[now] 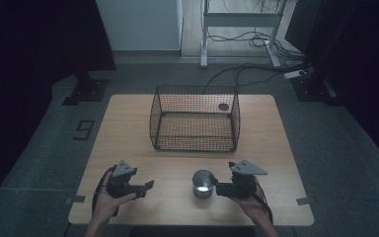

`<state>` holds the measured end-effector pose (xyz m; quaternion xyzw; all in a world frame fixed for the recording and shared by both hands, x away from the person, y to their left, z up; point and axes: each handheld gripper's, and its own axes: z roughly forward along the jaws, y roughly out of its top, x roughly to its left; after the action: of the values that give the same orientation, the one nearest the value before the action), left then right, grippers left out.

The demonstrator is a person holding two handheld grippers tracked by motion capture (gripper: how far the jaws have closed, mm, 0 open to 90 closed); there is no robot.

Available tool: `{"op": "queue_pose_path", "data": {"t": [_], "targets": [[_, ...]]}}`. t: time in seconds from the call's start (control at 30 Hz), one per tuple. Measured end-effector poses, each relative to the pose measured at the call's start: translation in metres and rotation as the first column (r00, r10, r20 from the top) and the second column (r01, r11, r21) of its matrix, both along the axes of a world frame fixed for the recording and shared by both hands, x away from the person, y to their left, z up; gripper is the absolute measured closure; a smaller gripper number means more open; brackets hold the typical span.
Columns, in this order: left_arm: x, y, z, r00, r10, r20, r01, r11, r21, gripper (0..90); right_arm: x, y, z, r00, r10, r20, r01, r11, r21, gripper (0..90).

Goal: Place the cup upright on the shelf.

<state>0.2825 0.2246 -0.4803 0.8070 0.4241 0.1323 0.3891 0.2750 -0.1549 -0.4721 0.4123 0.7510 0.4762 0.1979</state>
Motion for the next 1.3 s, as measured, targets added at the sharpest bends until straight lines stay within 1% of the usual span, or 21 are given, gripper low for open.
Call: {"op": "queue_pose_path", "data": {"t": [0.07,0.2,0.27,0.5,0.67,0.7,0.8,0.97,1.2,1.3], "targets": [[-0.001,-0.001,0.000,1.0000,0.000,0.000,0.000,1.0000,-0.002,15.2,-0.001,0.006,-0.001,0.9998,0.017,-0.007,-0.017,0.9998,0.000,12.4],[-0.001,-0.001,0.001,1.0000,-0.002,0.002,0.002,1.0000,-0.002,15.2,-0.002,0.013,-0.003,0.9994,0.033,-0.008,-0.033,0.9994,-0.008,11.9],[-0.001,-0.001,0.001,1.0000,-0.003,0.003,0.003,1.0000,-0.003,15.2,-0.003,0.020,-0.005,0.9986,0.050,-0.015,-0.050,0.9985,-0.019,10.9],[-0.001,0.001,0.002,1.0000,0.001,0.005,-0.001,1.0000,-0.006,15.2,-0.002,0.033,-0.010,0.9967,0.076,-0.030,-0.077,0.9963,-0.039,9.0],[-0.001,0.001,0.002,1.0000,0.001,0.005,-0.001,1.0000,-0.006,15.2,-0.002,0.039,-0.016,0.9957,0.083,-0.041,-0.085,0.9949,-0.054,7.0],[-0.001,0.001,0.002,1.0000,0.000,0.005,0.000,1.0000,-0.007,15.2,-0.001,0.042,-0.019,0.9956,0.083,-0.044,-0.086,0.9942,-0.066,5.2],[-0.001,0.001,0.002,1.0000,-0.001,0.003,0.001,1.0000,-0.007,15.2,0.000,0.043,-0.020,0.9952,0.087,-0.046,-0.090,0.9940,-0.063,4.8],[-0.001,0.001,0.001,1.0000,0.000,0.004,0.000,1.0000,-0.005,15.2,0.002,0.048,-0.026,0.9934,0.099,-0.057,-0.104,0.9916,-0.077,3.0],[-0.001,0.000,0.001,1.0000,-0.002,0.003,0.002,1.0000,-0.004,15.2,0.003,0.055,-0.033,0.9914,0.111,-0.069,-0.118,0.9885,-0.095,2.4],[0.000,0.000,0.001,1.0000,-0.004,0.001,0.004,1.0000,-0.004,15.2,0.006,0.058,-0.039,0.9909,0.113,-0.073,-0.120,0.9867,-0.109,5.2]]}}
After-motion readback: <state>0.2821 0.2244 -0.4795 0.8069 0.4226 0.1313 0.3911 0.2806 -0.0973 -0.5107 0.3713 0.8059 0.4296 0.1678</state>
